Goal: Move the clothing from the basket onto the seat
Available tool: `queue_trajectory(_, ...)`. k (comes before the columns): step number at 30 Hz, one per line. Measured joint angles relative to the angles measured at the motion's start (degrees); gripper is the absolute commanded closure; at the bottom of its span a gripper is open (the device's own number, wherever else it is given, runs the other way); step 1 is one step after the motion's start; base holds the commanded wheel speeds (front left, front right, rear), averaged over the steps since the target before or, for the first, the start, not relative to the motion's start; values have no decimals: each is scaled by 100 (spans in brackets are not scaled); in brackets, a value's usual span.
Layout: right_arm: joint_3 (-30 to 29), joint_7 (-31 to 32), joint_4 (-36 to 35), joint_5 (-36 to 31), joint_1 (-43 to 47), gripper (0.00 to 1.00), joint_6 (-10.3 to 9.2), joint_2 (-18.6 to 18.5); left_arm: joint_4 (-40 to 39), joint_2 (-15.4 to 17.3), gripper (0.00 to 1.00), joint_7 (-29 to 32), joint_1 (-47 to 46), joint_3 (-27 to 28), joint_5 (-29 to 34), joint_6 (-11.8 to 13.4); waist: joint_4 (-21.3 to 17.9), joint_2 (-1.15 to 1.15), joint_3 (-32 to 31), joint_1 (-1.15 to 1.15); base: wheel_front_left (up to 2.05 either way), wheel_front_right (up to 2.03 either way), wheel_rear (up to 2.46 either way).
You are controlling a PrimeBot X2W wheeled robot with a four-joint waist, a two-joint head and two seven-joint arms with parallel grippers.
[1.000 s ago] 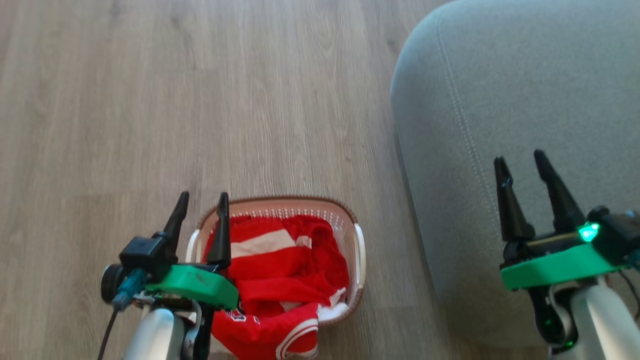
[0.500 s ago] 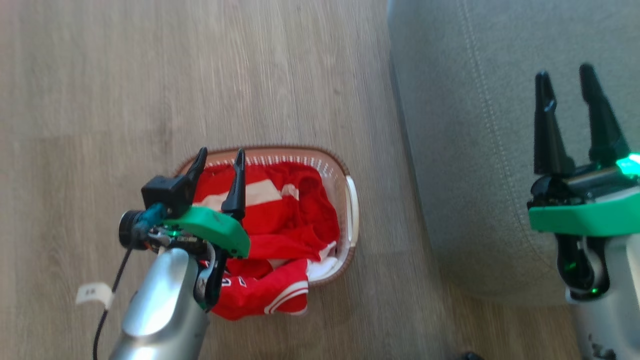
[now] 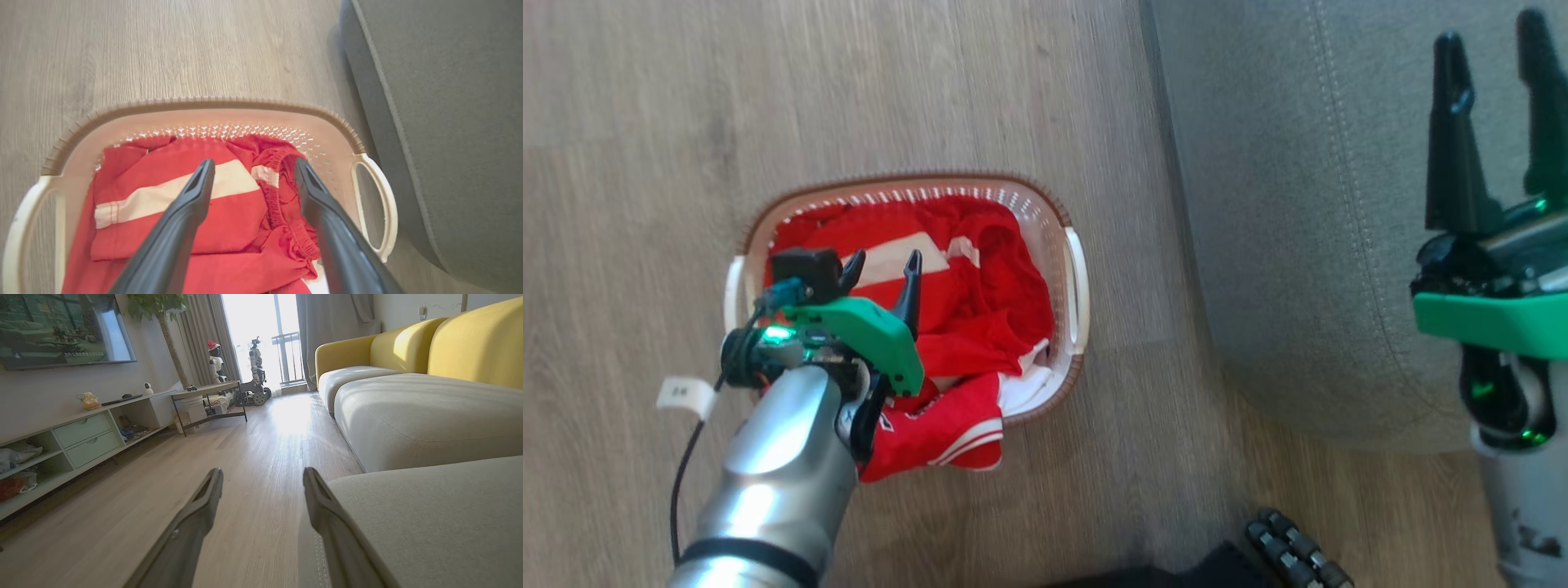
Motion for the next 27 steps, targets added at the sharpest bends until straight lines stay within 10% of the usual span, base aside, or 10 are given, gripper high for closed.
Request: queue_trajectory(27, -169, -25, -1588, 398, -756, 0, 1, -119, 1850, 65, 0, 738, -1867, -428, -280, 332, -506, 0, 1849, 0, 0, 0, 0)
